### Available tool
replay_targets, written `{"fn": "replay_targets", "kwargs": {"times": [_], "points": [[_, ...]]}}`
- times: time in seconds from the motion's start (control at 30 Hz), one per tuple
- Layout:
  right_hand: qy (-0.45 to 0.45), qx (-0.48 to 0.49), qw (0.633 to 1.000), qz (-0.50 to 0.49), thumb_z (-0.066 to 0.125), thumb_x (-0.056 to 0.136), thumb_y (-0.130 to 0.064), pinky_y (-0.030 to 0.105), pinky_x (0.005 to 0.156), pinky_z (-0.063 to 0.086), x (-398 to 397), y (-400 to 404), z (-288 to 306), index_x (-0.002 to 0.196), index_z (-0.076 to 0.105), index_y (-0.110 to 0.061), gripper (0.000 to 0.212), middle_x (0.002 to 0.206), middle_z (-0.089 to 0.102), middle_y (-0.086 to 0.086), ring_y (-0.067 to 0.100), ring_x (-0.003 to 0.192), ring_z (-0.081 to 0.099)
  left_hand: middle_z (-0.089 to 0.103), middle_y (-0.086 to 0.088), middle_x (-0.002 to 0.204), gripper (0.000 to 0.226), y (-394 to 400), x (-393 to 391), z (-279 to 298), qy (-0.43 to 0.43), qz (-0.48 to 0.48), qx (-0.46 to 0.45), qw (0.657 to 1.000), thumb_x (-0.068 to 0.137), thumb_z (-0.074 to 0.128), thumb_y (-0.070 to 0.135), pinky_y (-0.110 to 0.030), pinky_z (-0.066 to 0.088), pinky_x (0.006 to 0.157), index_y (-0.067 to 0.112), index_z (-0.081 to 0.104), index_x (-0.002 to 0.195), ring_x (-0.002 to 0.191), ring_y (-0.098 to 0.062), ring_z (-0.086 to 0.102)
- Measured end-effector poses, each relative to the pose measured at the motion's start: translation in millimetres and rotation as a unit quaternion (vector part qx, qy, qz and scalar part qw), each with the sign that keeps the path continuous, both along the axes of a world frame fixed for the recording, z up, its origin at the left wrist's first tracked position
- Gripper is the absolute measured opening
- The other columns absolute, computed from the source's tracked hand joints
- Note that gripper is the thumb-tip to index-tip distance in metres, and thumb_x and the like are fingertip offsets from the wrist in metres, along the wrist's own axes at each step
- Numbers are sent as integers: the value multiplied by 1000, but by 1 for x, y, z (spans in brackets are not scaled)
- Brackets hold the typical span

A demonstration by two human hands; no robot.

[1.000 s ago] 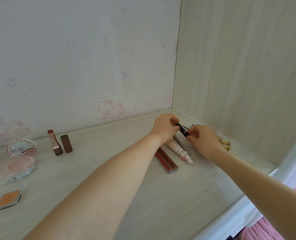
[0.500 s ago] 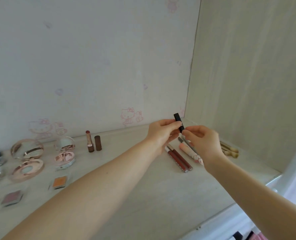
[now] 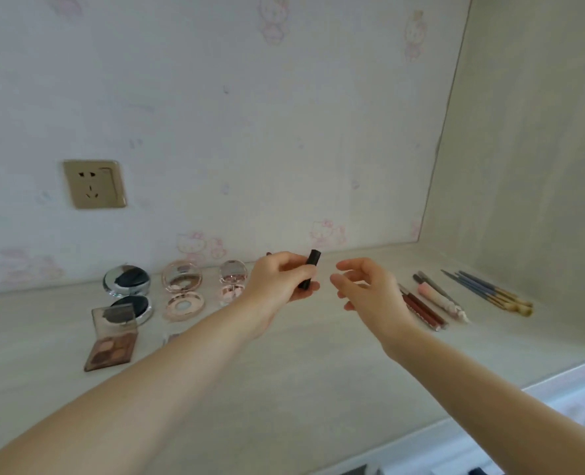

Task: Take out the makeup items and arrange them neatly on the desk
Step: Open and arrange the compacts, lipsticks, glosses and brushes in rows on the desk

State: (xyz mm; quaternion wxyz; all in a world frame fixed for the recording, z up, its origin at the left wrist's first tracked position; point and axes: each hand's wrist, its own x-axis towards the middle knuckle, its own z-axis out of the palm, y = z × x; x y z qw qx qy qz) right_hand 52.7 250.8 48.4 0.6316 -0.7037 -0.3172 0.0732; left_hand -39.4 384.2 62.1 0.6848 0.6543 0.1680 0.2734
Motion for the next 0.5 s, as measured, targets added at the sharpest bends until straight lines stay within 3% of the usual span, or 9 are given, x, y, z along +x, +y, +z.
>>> {"fn": "replay_targets", "kwargs": {"times": [0.17, 0.27, 0.37, 0.5], "points": [[-5, -53, 994, 93, 63, 90, -30, 21, 60, 53, -44, 30, -7, 102, 60, -29, 13, 91, 64, -3, 10, 74, 65, 72, 5, 84, 11, 25, -69, -17, 86, 22, 212, 973, 83, 72, 18, -22, 57, 69, 29, 73, 88, 73, -13, 72], [-9, -76, 990, 123, 62, 91, -25, 26, 64, 56, -65, 46, -18, 96, 66, -24, 6, 83, 67, -4, 11, 74, 67, 72, 10, 80, 15, 38, -100, -26, 121, 33, 307, 943, 83, 71, 17, -21, 52, 68, 31, 71, 86, 73, -11, 70], [-18, -96, 984, 149, 62, 90, -18, 25, 65, 57, -83, 59, -28, 85, 69, -22, 10, 74, 70, -5, 7, 69, 66, 66, 21, 84, 14, 48, -124, -38, 144, 61, 365, 918, 81, 73, 21, -18, 50, 69, 32, 70, 89, 75, -4, 65], [-17, -105, 979, 172, 61, 90, -14, 17, 59, 52, -100, 70, -42, 87, 68, -22, 12, 75, 73, -5, 2, 66, 64, 64, 20, 81, 21, 56, -147, -56, 147, 114, 381, 906, 78, 77, 23, -10, 42, 63, 36, 67, 91, 73, 0, 62]]}}
